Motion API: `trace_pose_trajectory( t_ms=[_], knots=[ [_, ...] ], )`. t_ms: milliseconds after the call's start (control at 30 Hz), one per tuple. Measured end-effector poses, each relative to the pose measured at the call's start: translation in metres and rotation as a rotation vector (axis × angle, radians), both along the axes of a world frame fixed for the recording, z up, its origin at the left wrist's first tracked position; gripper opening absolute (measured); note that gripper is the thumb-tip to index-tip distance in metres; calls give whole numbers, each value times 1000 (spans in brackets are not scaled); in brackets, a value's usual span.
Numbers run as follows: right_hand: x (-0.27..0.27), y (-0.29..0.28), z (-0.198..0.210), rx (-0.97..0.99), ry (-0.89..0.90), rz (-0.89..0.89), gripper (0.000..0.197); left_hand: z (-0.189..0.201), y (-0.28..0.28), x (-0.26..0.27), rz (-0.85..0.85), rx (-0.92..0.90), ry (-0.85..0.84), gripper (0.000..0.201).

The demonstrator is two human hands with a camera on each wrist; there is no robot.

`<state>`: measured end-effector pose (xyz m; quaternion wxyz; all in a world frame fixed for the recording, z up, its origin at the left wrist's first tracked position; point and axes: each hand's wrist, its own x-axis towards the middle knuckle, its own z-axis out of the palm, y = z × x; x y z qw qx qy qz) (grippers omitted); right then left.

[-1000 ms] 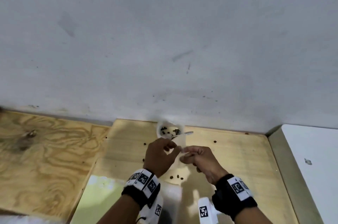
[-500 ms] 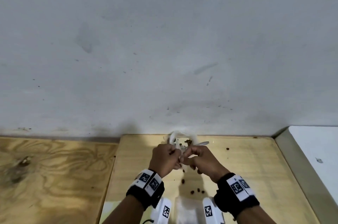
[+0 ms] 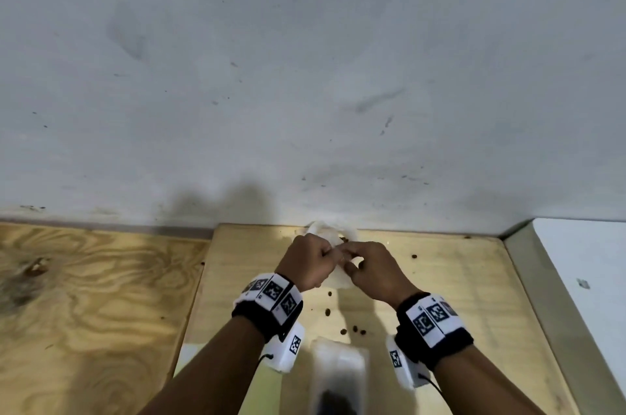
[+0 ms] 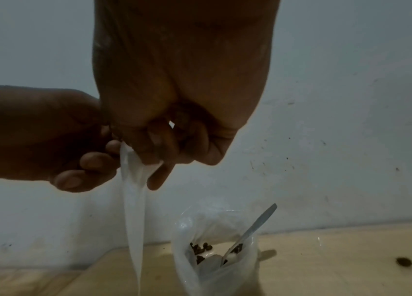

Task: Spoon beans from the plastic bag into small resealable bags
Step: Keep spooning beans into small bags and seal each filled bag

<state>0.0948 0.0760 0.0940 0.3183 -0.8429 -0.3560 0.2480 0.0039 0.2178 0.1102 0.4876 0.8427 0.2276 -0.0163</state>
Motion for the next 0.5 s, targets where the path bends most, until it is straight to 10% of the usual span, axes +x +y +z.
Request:
trace_pose_trajectory(
  t_ms=[133, 267, 500],
  knots=[
    [11, 0, 3, 131, 178, -104, 27, -4, 3, 1, -74, 185, -140, 32],
    [23, 0, 18, 213, 430, -138, 29, -8, 11, 0, -267, 606, -113, 123],
    [29, 11, 19, 160, 378, 24, 10, -12, 15, 14, -394, 665, -205, 106]
  ],
)
